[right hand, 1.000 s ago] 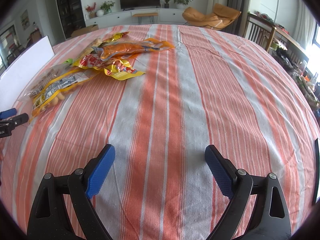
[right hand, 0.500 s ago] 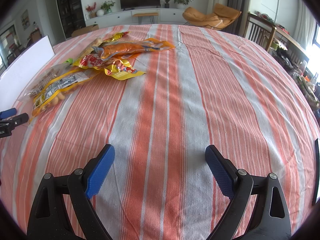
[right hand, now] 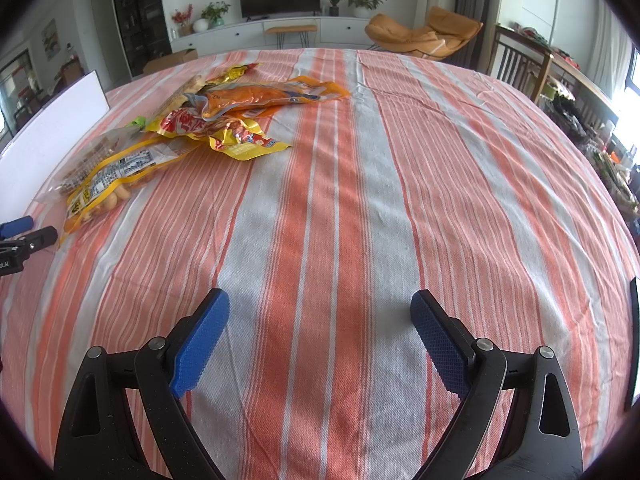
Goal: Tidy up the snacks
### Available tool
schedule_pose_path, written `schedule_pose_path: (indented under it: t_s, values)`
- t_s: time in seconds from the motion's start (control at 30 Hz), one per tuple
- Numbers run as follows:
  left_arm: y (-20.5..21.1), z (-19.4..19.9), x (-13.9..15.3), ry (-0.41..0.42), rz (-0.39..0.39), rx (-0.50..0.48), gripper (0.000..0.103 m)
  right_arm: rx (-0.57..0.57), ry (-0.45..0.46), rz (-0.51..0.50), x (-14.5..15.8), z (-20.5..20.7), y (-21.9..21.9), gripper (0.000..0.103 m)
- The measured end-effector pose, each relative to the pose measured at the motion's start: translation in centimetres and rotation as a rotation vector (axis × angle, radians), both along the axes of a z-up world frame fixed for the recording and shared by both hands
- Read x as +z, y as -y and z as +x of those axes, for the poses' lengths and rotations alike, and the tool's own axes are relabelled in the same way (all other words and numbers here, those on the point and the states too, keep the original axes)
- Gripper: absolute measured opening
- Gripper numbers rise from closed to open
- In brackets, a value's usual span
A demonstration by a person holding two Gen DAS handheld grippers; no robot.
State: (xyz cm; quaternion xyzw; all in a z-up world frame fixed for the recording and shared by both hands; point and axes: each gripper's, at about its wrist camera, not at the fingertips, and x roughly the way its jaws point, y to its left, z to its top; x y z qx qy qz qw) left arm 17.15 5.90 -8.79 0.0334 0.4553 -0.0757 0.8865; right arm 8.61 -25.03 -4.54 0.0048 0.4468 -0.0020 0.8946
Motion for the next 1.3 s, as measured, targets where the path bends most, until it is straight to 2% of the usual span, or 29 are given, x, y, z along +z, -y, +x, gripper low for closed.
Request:
schedule_pose_path:
  t_s: [1.1, 1.23, 1.3]
  values:
    - [0.0, 0.0, 0.0, -0.001, -0.001, 0.006, 0.103, 0.001, 0.000, 0.001, 0.1, -0.1, 0.0, 0.094]
    - [-0.2, -0.8, 0.3, -0.070, 0.000, 0.004, 0.103, 0.001, 0.000, 0.002, 0.1, -0.1, 0.1, 0.095]
    - [-1.0, -1.4, 0.9, -0.128, -0.070, 0.015, 0.103, 0.001, 0.000, 0.002, 0.1, -0.1, 0.1, 0.095]
